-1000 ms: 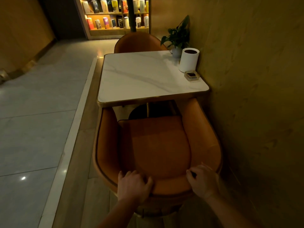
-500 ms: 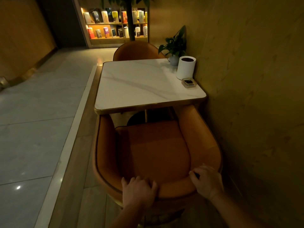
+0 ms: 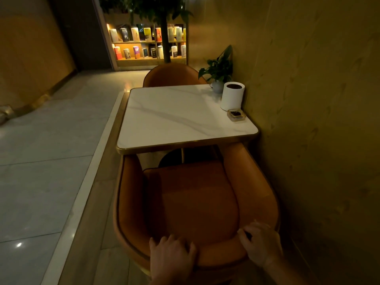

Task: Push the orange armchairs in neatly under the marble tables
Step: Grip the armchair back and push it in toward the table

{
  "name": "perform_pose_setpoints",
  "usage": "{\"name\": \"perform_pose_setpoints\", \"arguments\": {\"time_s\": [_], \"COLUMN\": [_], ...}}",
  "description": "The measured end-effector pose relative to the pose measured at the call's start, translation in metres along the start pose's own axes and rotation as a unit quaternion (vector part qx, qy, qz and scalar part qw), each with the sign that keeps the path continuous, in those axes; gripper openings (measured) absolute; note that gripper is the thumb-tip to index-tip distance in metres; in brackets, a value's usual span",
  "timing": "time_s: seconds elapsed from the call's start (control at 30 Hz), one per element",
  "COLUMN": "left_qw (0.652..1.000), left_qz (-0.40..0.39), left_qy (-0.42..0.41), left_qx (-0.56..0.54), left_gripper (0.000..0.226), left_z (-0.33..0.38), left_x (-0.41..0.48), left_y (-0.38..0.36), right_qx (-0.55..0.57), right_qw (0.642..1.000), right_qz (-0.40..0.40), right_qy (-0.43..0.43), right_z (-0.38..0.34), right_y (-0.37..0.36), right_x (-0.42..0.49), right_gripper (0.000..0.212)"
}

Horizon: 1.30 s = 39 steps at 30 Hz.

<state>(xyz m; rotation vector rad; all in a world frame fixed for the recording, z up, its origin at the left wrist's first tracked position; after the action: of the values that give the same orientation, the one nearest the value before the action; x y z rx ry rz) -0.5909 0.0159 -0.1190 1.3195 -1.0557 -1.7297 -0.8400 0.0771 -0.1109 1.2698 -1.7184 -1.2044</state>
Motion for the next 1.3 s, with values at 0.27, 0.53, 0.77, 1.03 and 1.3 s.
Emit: {"name": "perform_pose_setpoints", "arguments": {"time_s": [0.27, 0.53, 0.77, 1.03, 1.3], "left_qw": [0.999, 0.997, 0.995, 0.993, 0.992], "left_qz": [0.029, 0.024, 0.034, 0.041, 0.058], "left_qy": [-0.007, 0.001, -0.043, -0.071, -0.087], "left_qx": [-0.020, -0.071, -0.085, -0.090, -0.073], "left_gripper": [0.060, 0.055, 0.051, 0.050, 0.051], "left_z": [0.016, 0.021, 0.039, 0.060, 0.066], "left_x": [0.008, 0.002, 0.004, 0.007, 0.001], "left_y": [0.003, 0.013, 0.016, 0.020, 0.020], "right_qx": [-0.002, 0.025, 0.011, -0.003, 0.006], "right_qw": [0.999, 0.998, 0.998, 0.998, 1.000], "right_qz": [-0.044, -0.056, -0.046, -0.011, 0.012], "right_qy": [-0.020, -0.006, -0.049, -0.054, -0.020], "right_z": [0.017, 0.024, 0.037, 0.056, 0.066], "right_y": [-0.002, -0.002, 0.005, 0.012, 0.009], "right_x": [0.017, 0.009, -0.007, 0.009, 0.019], "right_gripper": [0.035, 0.042, 0.035, 0.025, 0.044]}}
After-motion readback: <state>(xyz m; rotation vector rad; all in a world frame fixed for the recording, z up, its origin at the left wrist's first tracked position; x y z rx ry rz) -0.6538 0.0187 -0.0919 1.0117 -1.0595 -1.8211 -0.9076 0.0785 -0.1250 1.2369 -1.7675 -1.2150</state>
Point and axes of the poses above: each hand's wrist, its own x-axis towards the middle knuckle, its own y-axis out of the back of the hand, z = x × y, the point moved 8 cm from there along x, towards the middle knuckle, and after that the axes turned 3 degrees about y, right-handed, at the moved point
